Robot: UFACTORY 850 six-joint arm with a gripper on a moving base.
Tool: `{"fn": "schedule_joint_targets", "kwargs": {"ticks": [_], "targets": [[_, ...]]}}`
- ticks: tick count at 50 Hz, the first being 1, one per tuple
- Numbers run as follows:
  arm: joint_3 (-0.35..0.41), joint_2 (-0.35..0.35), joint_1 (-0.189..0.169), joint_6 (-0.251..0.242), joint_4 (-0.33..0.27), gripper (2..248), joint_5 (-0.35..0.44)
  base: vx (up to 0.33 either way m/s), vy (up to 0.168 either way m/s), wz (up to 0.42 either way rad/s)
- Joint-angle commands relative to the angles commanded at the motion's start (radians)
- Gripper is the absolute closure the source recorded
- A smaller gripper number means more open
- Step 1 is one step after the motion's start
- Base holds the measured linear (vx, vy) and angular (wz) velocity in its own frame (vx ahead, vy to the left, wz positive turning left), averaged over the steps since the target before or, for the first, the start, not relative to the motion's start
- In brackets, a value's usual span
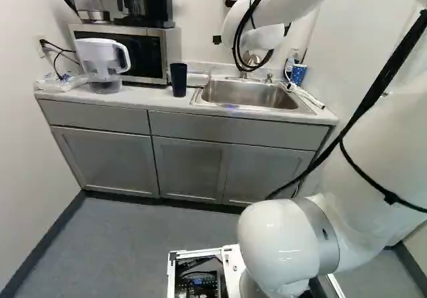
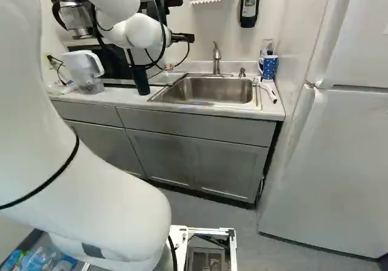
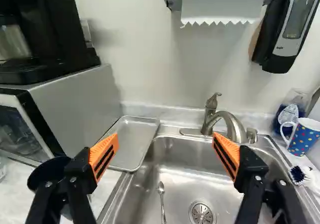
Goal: Rinse the cup and place it in the tray
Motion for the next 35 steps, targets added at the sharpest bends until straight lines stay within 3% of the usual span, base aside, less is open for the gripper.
{"fn": "schedule_joint_targets", "kwargs": {"ticks": [15,35], "targets": [[0.0,0.0,0.0,0.0,0.0,3,0.0,0.086,-0.059,0.01],[0.0,0.0,0.0,0.0,0.0,3,0.0,0.038,-0.03,0.119]]}}
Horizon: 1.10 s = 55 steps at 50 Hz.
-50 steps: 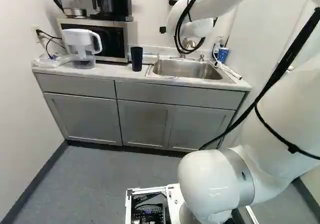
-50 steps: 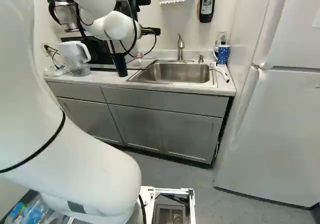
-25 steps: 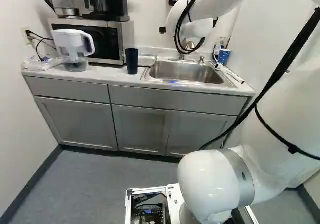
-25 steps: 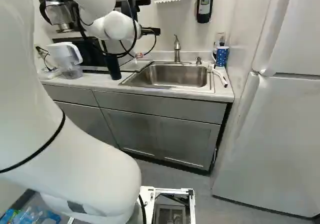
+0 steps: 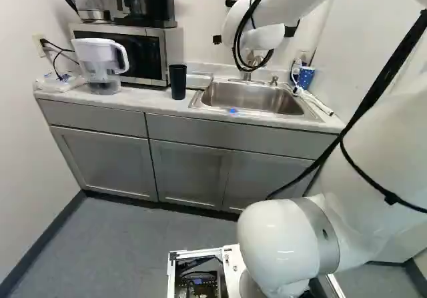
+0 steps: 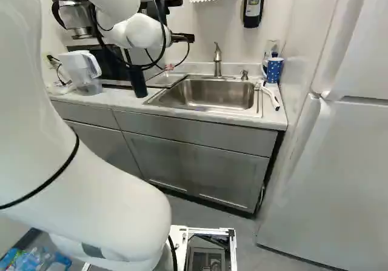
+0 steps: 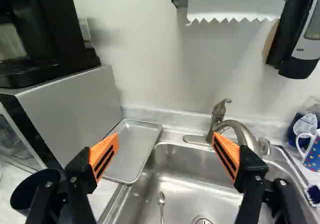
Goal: Rinse the cup and place it in the tray
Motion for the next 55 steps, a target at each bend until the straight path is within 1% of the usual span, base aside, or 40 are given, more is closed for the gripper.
{"fn": "schedule_joint_targets", "kwargs": {"ticks": [16,37,55], "targets": [[0.0,0.0,0.0,0.0,0.0,3,0.0,0.041,-0.049,0.154],[0.0,0.0,0.0,0.0,0.0,3,0.0,0.05,-0.074,0.002],[0.0,0.0,0.0,0.0,0.0,3,0.0,0.043,-0.01,-0.011]]}}
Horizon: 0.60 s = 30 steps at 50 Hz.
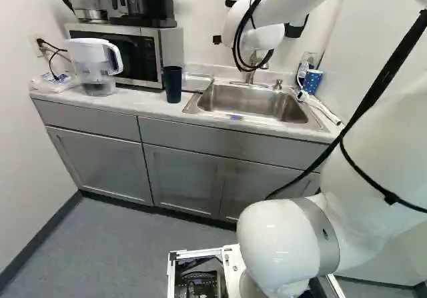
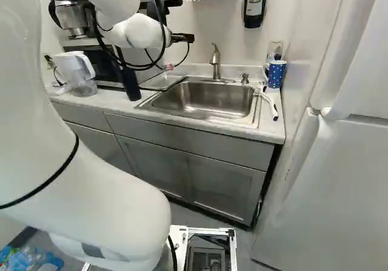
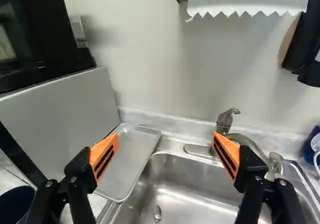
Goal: Rinse the cup and place it in the tray
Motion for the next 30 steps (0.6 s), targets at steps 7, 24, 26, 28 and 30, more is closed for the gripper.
{"fn": "schedule_joint_targets", "kwargs": {"ticks": [7,24,26,28,30], "targets": [[0.0,0.0,0.0,0.0,0.0,3,0.0,0.0,0.0,0.0],[-0.005,-0.005,0.0,0.0,0.0,3,0.0,0.0,0.0,0.0],[-0.005,-0.005,0.0,0.0,0.0,3,0.0,0.0,0.0,0.0],[-0.006,-0.007,0.0,0.0,0.0,3,0.0,0.0,0.0,0.0],[-0.008,-0.009,0.0,0.0,0.0,3,0.0,0.0,0.0,0.0]]}}
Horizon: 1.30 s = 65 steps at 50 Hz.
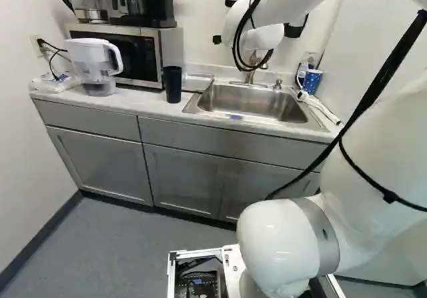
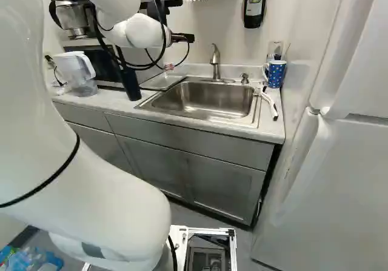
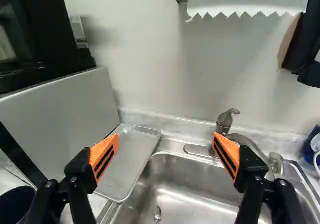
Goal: Rinse the cup and place it in the tray
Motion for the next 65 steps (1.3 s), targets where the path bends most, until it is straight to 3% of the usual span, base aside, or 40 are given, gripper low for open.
{"fn": "schedule_joint_targets", "kwargs": {"ticks": [22,65], "targets": [[-0.074,-0.078,-0.023,0.0,0.0,3,-0.02,0.0,0.0,0.0],[-0.306,-0.304,-0.075,0.0,0.0,3,-0.193,0.0,0.0,0.0]]}}
